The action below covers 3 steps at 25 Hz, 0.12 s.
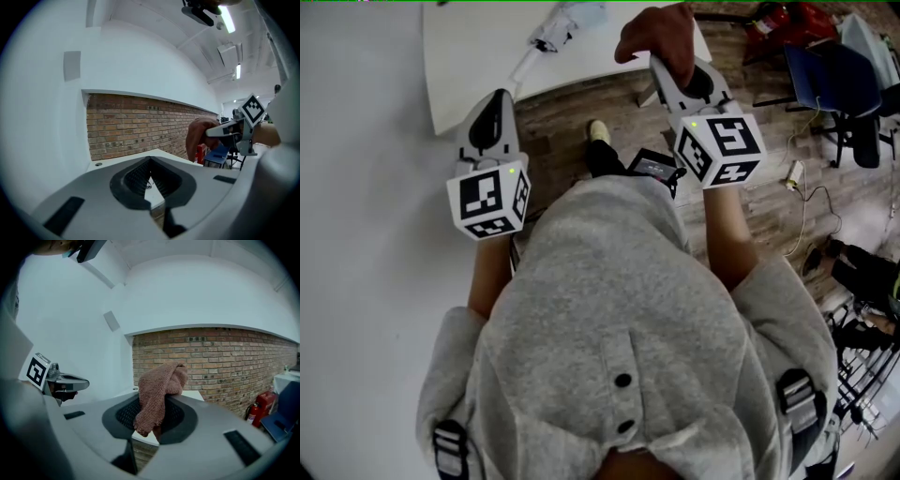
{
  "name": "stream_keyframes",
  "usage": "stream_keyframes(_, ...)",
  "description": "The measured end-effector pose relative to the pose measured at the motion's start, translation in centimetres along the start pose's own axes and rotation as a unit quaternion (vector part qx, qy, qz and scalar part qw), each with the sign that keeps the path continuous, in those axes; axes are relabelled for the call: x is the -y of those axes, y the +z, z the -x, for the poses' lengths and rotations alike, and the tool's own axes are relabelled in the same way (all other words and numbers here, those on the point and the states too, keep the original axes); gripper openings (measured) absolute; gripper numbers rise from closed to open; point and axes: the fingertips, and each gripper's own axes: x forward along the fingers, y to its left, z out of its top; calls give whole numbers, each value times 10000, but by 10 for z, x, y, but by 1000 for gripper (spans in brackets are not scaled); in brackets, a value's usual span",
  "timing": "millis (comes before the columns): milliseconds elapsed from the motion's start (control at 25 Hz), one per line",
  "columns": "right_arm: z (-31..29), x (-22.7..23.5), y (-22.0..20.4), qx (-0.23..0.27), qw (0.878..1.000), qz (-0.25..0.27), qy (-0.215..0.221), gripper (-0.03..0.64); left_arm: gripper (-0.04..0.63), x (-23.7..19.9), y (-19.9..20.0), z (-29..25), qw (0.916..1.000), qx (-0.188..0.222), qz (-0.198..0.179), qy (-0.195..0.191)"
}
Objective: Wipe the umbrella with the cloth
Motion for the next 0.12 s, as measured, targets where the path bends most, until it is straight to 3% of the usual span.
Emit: stream_keyframes(120, 2, -3, -8, 14, 10000, -12, -29, 84, 15, 1, -7, 2, 10000, 16, -14, -29)
